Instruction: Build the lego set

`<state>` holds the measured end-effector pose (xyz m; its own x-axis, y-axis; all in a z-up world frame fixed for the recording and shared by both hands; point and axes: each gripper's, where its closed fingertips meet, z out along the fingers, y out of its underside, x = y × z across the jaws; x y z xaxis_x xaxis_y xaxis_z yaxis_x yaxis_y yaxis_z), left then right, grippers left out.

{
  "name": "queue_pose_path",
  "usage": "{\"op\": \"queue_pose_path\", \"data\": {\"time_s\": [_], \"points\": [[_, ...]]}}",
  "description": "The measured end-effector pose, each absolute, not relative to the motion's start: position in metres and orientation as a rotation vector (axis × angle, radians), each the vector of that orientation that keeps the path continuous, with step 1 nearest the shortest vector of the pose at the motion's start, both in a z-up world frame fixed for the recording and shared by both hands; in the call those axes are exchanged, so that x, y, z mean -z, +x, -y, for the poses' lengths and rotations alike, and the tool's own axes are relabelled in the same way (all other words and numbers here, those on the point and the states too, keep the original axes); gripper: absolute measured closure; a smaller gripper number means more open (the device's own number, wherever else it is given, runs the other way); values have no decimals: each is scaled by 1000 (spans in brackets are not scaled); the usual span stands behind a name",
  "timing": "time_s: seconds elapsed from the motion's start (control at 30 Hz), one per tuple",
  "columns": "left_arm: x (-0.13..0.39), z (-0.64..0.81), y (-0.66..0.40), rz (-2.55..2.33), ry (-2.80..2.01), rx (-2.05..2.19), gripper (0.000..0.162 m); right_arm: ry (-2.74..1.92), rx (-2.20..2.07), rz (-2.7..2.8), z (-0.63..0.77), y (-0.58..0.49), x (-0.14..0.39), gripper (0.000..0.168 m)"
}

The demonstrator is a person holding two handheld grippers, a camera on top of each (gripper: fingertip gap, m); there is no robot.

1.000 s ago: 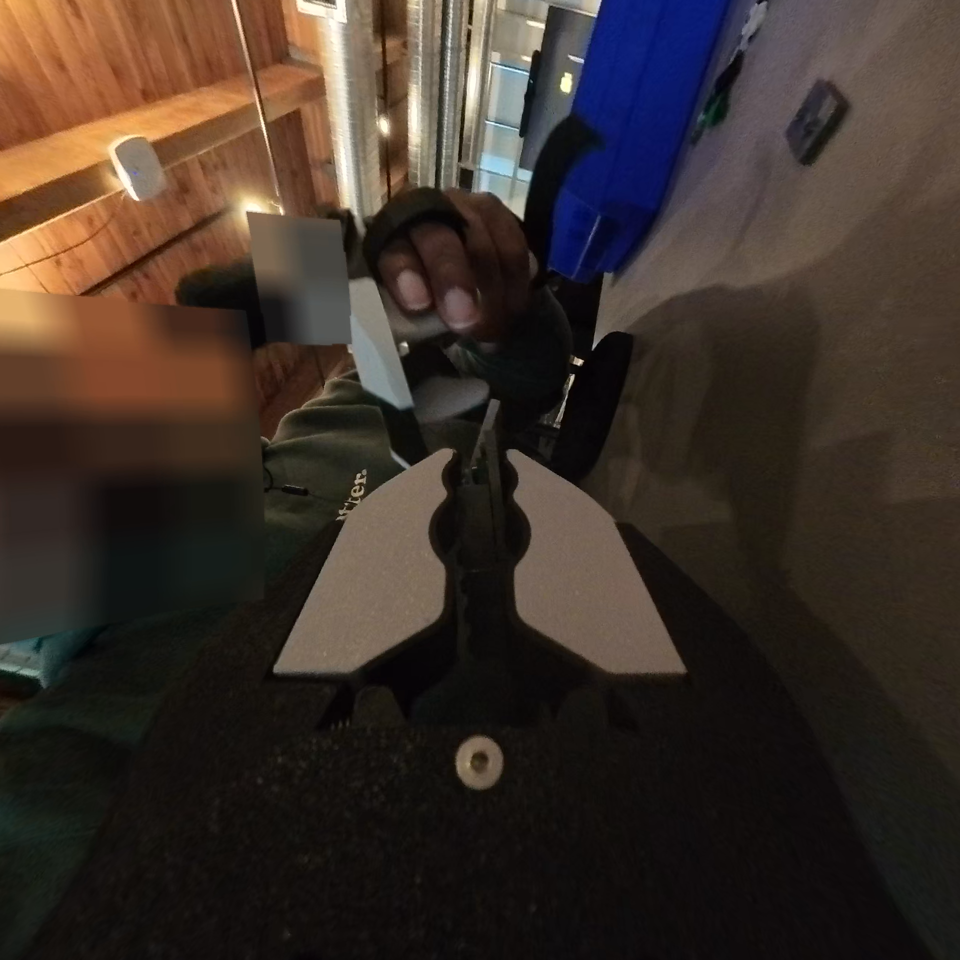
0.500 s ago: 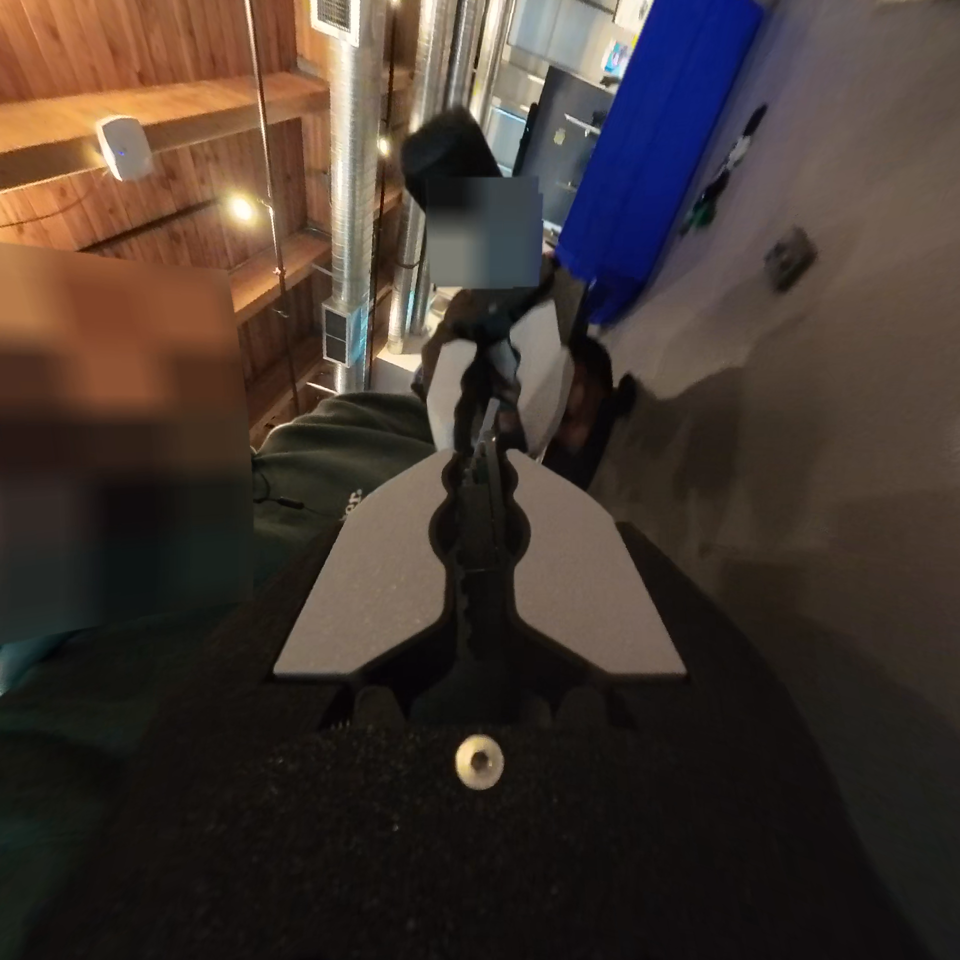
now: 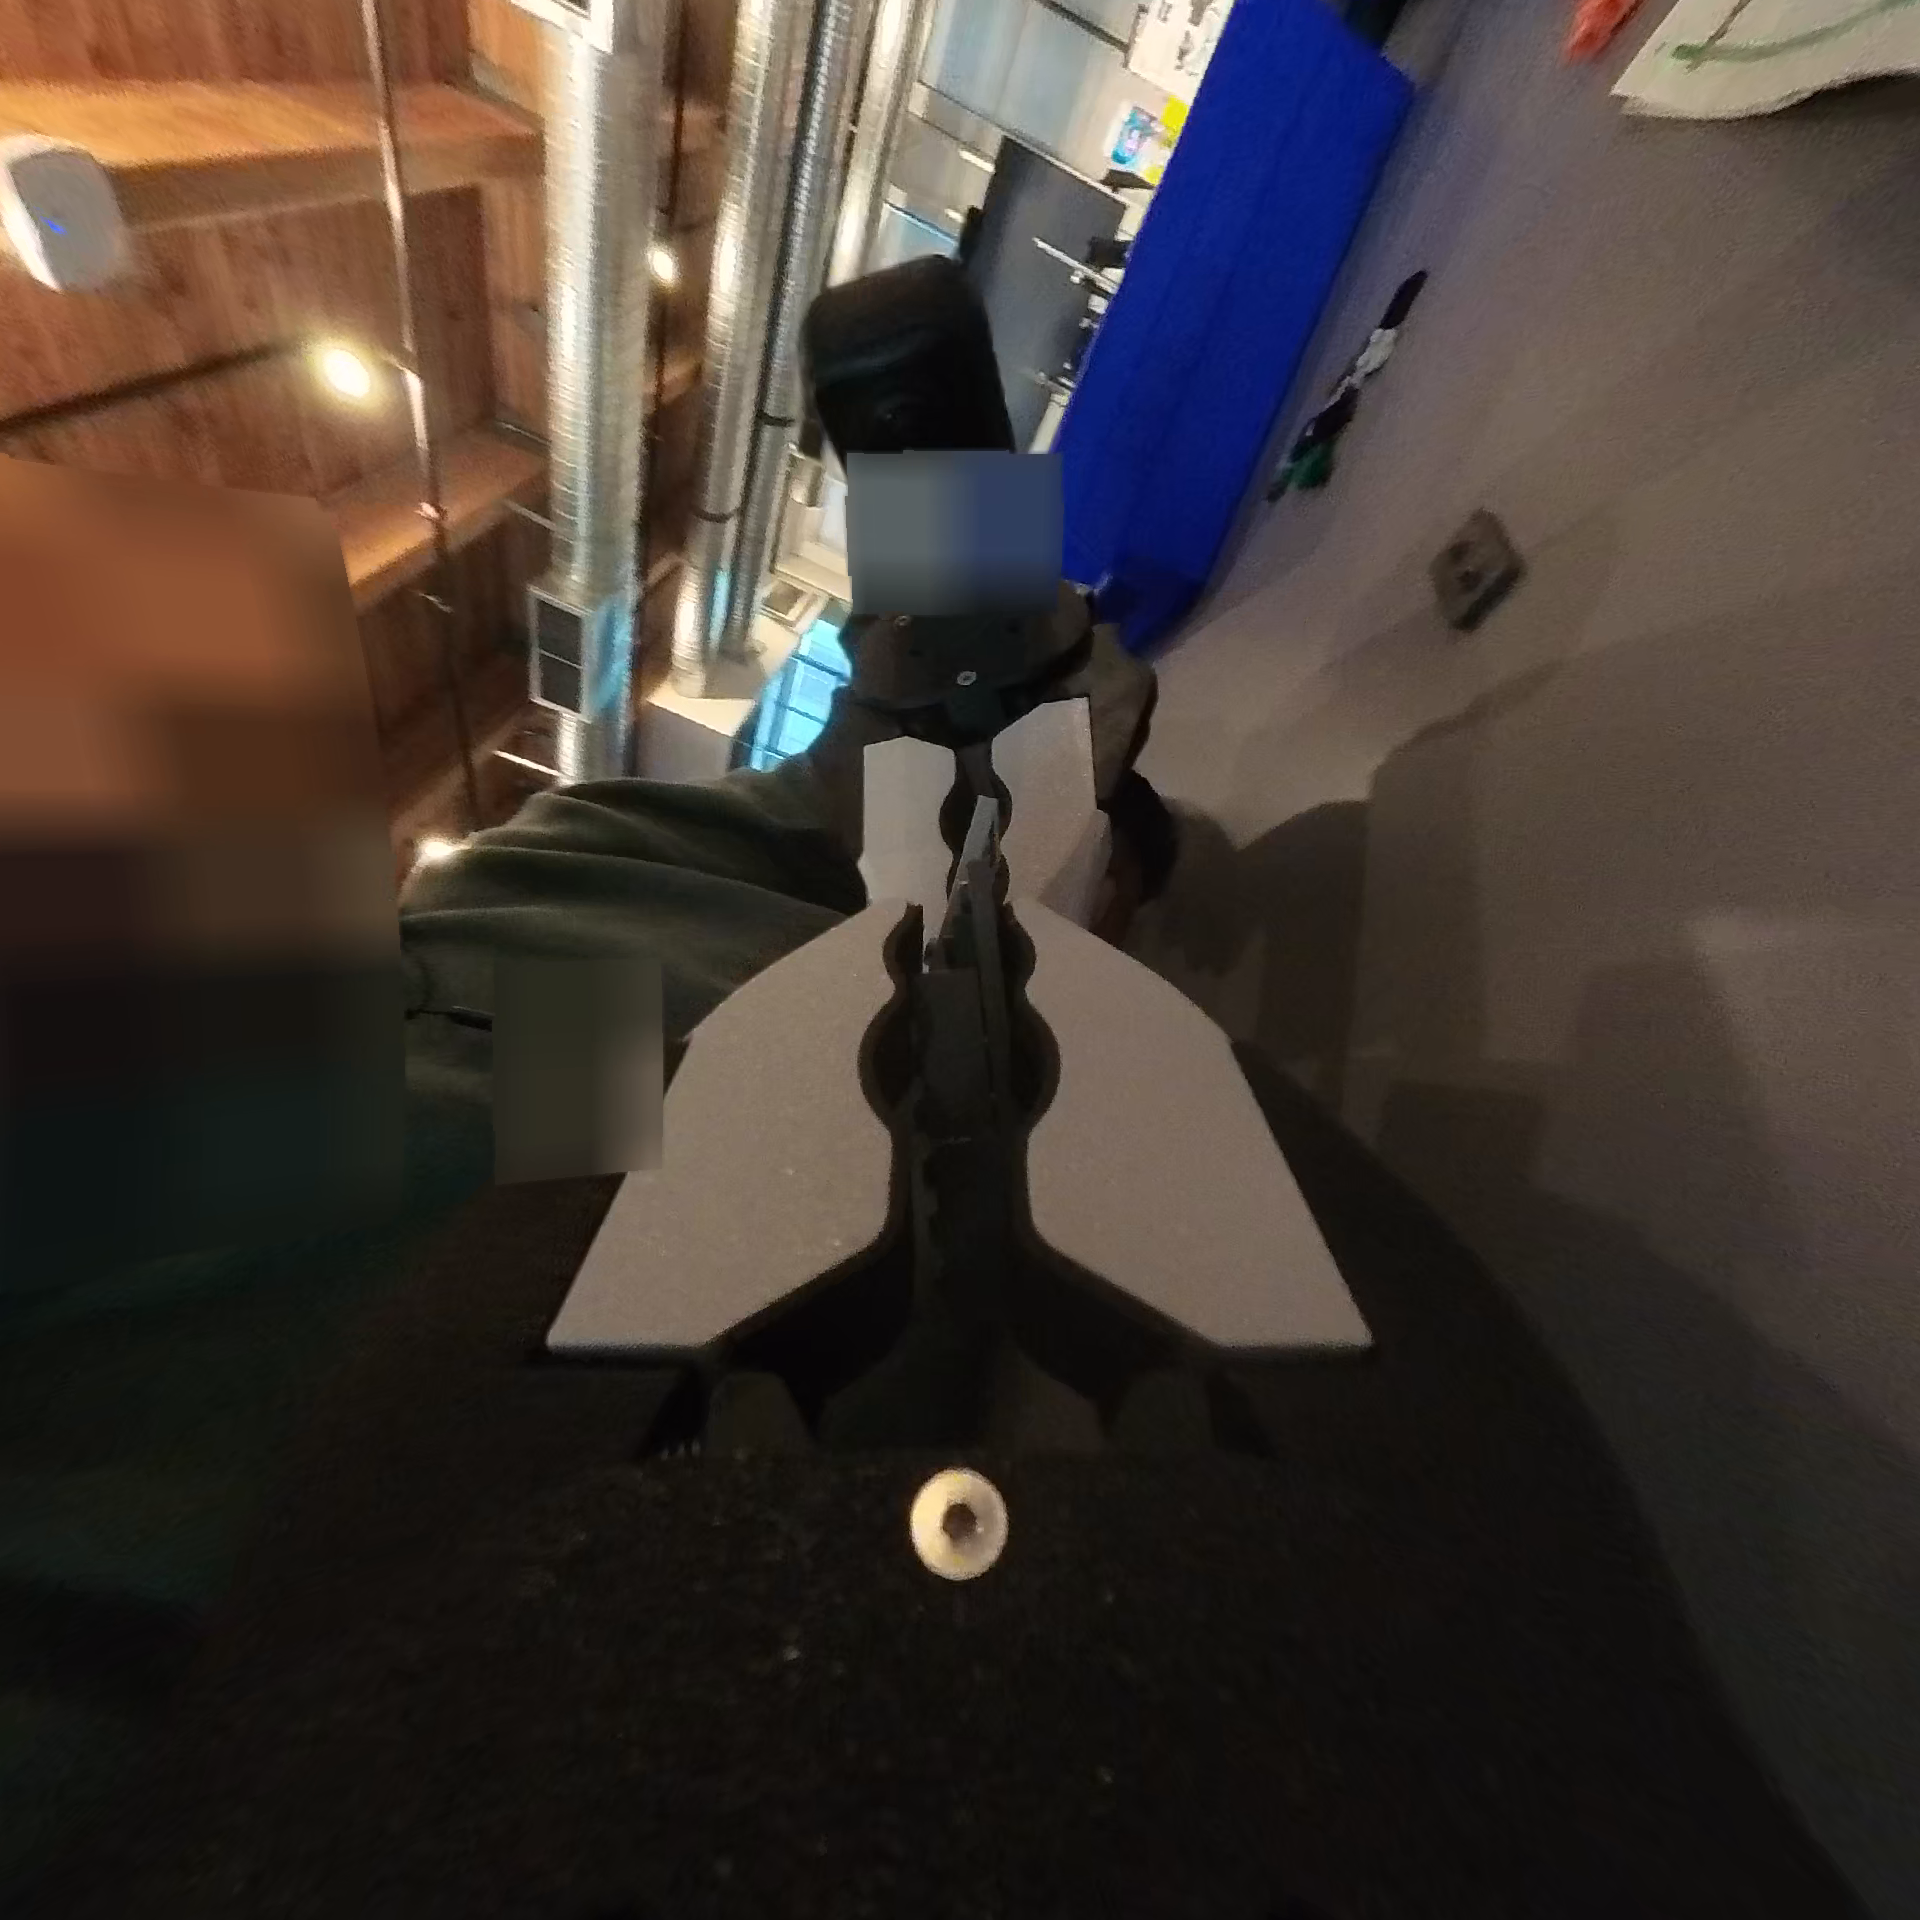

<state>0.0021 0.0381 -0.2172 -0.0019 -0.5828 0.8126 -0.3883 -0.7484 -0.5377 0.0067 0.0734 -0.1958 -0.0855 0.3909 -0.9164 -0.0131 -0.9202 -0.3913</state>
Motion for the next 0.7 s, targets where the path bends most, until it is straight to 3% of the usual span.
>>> {"op": "queue_pose_path", "data": {"time_s": [0.7], "points": [[230,-36,-8,-1081,-2191,1824,157,-1971,-2005,609,-62,-2,208,153]]}}
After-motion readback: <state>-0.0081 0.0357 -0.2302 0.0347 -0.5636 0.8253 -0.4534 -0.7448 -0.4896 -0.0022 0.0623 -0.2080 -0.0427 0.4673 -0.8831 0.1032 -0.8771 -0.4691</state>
